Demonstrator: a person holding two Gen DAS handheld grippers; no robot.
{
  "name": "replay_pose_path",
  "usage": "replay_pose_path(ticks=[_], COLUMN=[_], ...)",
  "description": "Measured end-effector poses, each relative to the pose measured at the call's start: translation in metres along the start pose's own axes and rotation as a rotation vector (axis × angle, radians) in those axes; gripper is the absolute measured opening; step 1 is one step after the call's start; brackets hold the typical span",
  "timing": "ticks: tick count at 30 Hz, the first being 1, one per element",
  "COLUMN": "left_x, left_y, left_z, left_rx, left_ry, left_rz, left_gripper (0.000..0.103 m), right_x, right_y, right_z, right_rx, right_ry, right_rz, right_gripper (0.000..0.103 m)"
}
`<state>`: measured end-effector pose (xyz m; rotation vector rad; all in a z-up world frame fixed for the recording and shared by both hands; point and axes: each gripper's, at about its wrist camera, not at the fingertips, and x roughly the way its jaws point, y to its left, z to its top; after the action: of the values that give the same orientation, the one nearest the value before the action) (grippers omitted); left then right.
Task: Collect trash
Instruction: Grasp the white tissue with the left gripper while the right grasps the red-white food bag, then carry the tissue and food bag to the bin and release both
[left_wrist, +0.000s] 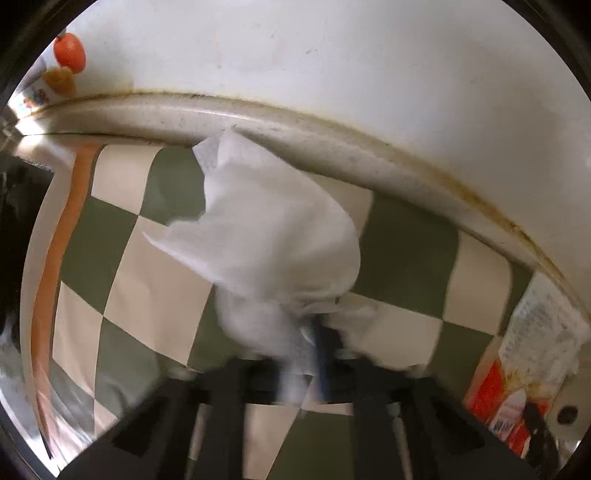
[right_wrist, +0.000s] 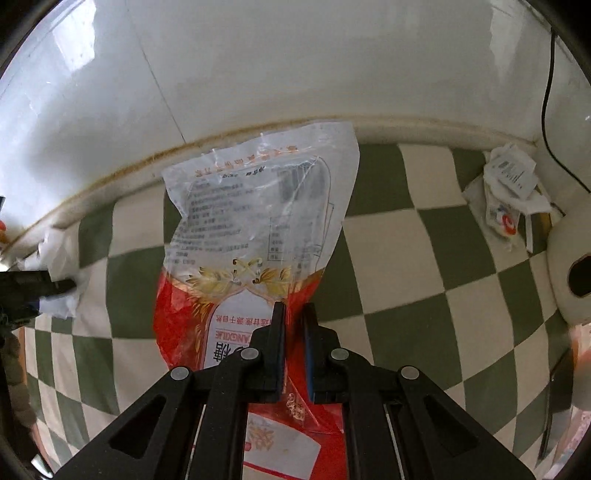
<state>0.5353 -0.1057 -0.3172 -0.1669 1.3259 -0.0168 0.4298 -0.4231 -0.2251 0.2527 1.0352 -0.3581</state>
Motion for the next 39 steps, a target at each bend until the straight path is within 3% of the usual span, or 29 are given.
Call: replay_pose_path(ticks=[6,11,17,24,28,32,35,39], left_x=[-0.064,-0.132,-0.187,-0.215,-0.198,-0.147,-0.087,0.006], left_y=[0.037,0.105,0.216,0.361,0.437,0.503,0.545,0.604], left_z=[-0.040,-0.102,-0.219,-0.394,-0.487,-0.567,-0.616,-0.661], left_rx=[-0.034,-0.096,-0.216,-0.492,-0.686,-0.865,-0.985,-1.095], left_ry=[-0.089,-0.168,-0.181,-0.117,-0.059,0.016,0.066,0.124], left_rz=[-0.033,-0.019,0.031,0.104,0.119,0.093,0.039,-0.038], left_gripper=[0.001,0.001,0.001,0.001,0.001,0.001,0.001,0.001], right_x=[-0.044,-0.081,-0.120,-0.160,-0.166,-0.143,-0.098,-0.005], right_y=[0.023,0.067,0.137,0.257,0.325,0.377,0.411,0.450], right_z=[-0.008,-0.041,-0.133,-0.299,-0.412,-0.522,-0.601,-0.691], right_rx=[-0.062,-0.168,-0.351,-0.659,-0.857,-1.023,-1.128,-1.226], right_ry=[-0.037,-0.023,0.058,0.193,0.266,0.319,0.368,0.420], right_rz=[0.073,0.168,0.306,0.472,0.530,0.530,0.485,0.371], right_gripper=[0.008,0.008,0.008,0.008,0.008,0.008,0.008,0.008])
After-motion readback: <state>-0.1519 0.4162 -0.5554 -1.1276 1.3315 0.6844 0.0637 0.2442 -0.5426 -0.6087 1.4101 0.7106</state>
